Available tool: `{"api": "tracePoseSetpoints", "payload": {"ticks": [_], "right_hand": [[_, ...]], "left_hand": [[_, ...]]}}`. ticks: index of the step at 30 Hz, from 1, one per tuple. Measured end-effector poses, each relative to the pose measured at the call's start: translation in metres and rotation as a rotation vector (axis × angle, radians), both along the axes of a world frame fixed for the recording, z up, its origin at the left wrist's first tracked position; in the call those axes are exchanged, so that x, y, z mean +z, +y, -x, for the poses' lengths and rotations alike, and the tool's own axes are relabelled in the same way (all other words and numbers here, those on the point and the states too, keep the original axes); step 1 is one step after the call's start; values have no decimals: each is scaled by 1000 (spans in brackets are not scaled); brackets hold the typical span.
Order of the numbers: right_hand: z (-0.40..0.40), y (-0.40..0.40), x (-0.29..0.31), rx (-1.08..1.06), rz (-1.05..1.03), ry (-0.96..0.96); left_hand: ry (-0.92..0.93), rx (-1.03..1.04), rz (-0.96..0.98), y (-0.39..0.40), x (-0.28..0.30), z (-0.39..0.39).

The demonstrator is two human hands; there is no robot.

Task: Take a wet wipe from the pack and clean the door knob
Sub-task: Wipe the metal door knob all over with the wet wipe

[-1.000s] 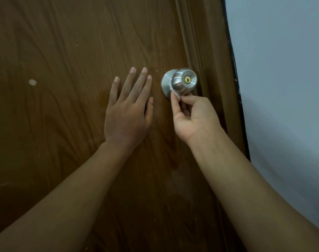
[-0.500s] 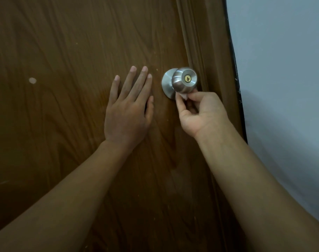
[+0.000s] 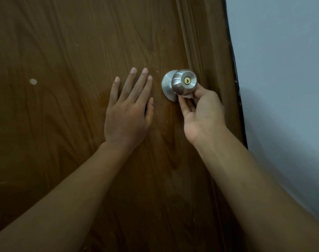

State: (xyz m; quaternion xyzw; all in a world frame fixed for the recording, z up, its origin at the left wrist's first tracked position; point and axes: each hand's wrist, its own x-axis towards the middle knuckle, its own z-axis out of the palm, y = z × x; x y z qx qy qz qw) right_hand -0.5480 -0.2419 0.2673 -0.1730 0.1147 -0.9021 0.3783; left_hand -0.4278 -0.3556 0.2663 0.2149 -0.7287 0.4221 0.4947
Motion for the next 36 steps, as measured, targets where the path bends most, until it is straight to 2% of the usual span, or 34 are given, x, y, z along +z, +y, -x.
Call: {"api": "tracePoseSetpoints", "payload": {"ticks": [3, 8, 10, 13, 15, 18, 29, 32, 36], "right_hand": [[4, 0, 5, 26, 21, -51], [5, -1, 3, 71, 44, -8], [10, -3, 3, 62, 81, -41], [9, -7, 0, 171, 182, -155], [1, -3, -4, 174, 153, -107], [-5, 6, -2, 228, 122, -183], [-8, 5, -1, 330, 105, -193], [0, 7, 3, 268, 85, -196], [11, 9, 8, 98, 14, -44]], "left_hand": [[-2, -3, -2, 0, 0, 0], [-1, 14, -3, 0, 0, 0], [-4, 9, -2, 0, 1, 0], [0, 10, -1, 0, 1, 0], [3, 11, 2, 1, 0, 0], [-6, 15, 4, 1, 1, 0], [-7, 9, -4, 1, 1, -1], [-8, 1, 0, 1, 0, 0], [2, -3, 11, 0, 0, 0]]}}
